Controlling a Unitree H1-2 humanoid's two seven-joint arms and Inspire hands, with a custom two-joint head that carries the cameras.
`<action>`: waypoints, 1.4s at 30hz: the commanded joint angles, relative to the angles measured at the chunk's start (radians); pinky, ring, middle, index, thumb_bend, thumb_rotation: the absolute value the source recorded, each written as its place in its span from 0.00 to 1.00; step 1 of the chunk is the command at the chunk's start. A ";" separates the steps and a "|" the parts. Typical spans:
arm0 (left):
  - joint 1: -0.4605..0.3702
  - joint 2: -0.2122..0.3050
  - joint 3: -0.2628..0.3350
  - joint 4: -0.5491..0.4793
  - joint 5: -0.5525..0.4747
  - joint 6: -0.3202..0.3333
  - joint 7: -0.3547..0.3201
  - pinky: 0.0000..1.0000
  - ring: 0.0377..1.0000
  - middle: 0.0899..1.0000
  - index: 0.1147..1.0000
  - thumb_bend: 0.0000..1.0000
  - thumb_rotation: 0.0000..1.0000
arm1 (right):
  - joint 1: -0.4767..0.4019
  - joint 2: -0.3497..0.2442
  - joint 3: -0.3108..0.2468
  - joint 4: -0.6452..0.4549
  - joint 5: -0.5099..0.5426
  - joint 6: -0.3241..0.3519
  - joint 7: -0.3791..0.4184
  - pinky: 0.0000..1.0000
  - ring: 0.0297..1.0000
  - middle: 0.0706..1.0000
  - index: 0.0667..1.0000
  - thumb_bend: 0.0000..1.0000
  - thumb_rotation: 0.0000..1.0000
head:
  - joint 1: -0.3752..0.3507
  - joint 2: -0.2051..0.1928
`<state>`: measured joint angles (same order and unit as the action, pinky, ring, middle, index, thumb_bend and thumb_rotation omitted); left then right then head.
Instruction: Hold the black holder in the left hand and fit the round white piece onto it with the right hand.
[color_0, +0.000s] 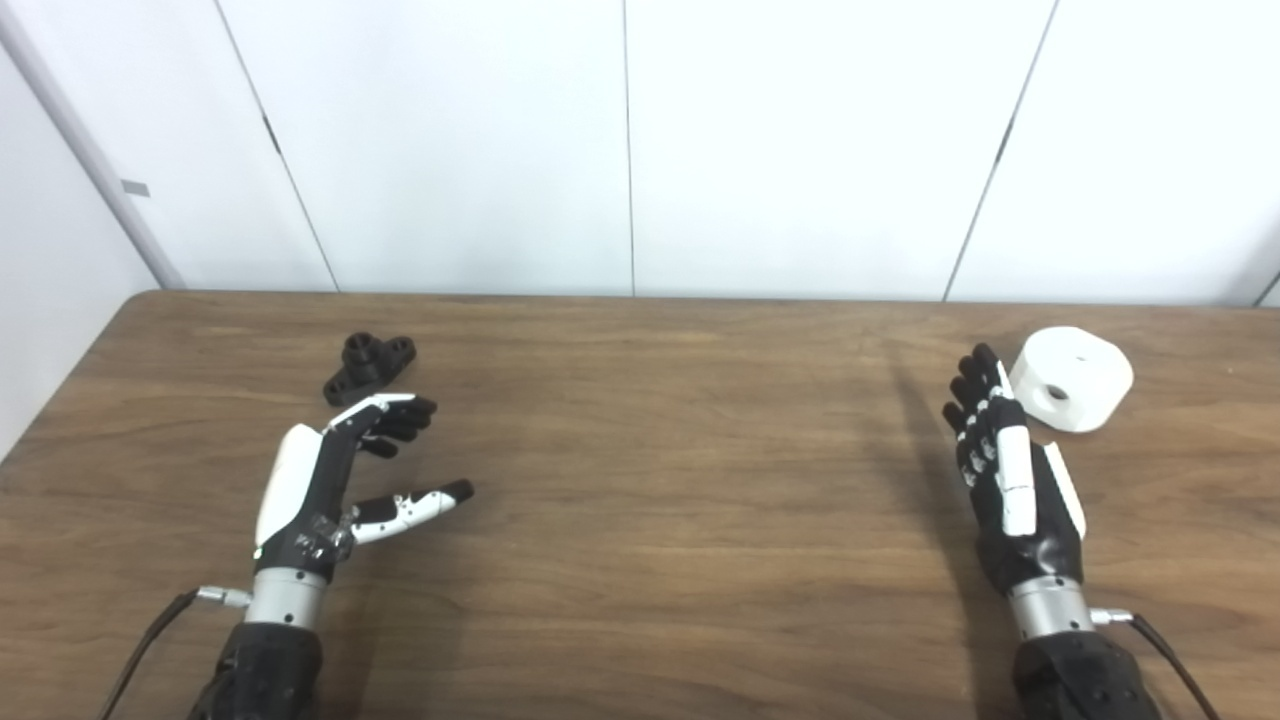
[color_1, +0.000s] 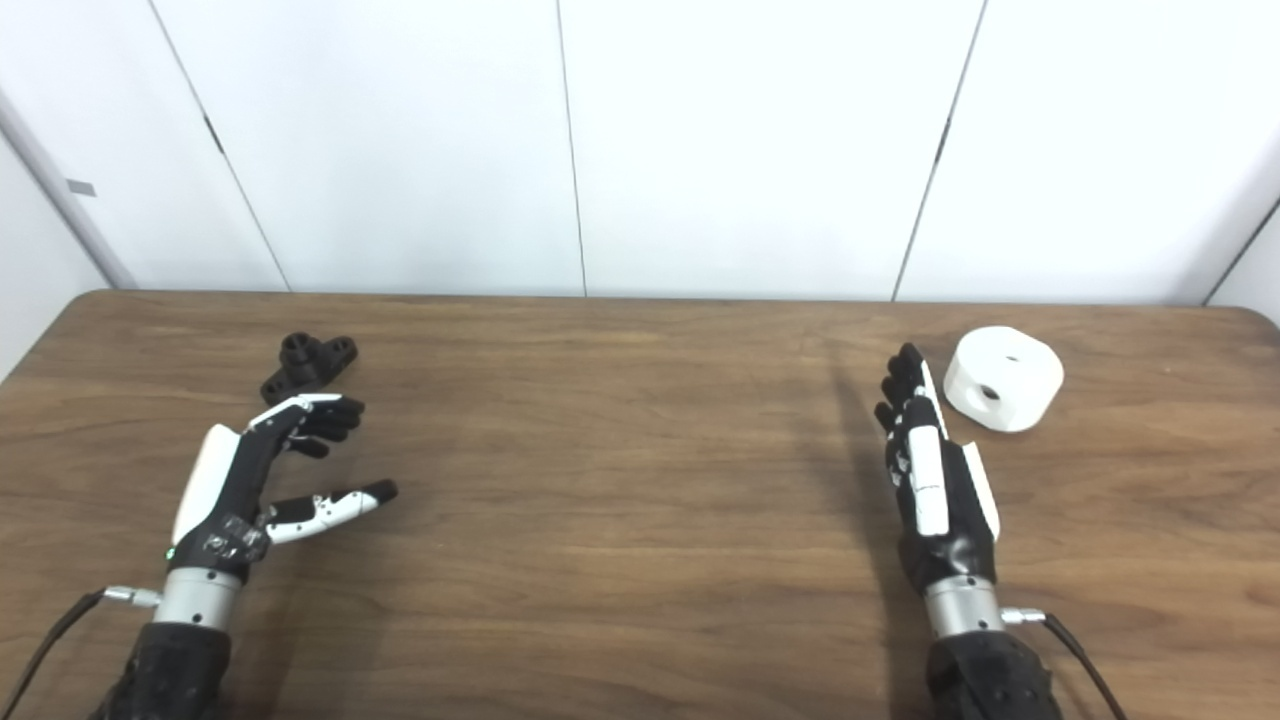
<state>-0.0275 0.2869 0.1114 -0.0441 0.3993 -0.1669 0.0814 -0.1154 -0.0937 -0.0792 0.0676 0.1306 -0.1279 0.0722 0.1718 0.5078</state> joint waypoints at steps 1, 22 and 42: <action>-0.010 0.033 0.018 -0.044 0.023 -0.041 0.040 0.60 0.63 0.62 0.59 0.83 0.18 | 0.008 -0.004 -0.002 0.028 -0.002 -0.039 0.004 1.00 1.00 1.00 1.00 0.48 1.00 | 0.008 0.000; -0.013 0.140 0.147 0.225 0.141 -0.153 0.305 0.70 0.70 0.65 0.57 0.78 0.32 | -0.009 -0.004 -0.024 0.049 0.003 -0.046 -0.001 1.00 1.00 1.00 1.00 0.53 1.00 | 0.062 -0.026; -0.155 0.373 -0.036 0.304 0.215 0.100 0.013 1.00 0.99 0.94 0.83 0.95 0.51 | -0.008 -0.015 -0.023 0.055 0.030 -0.069 0.026 1.00 1.00 1.00 1.00 0.46 1.00 | 0.117 -0.047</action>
<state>-0.1453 0.6107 0.0745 0.2655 0.5964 -0.0711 0.0984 -0.1378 -0.1079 -0.1018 0.1023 0.1481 -0.1600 0.0850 0.2884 0.4602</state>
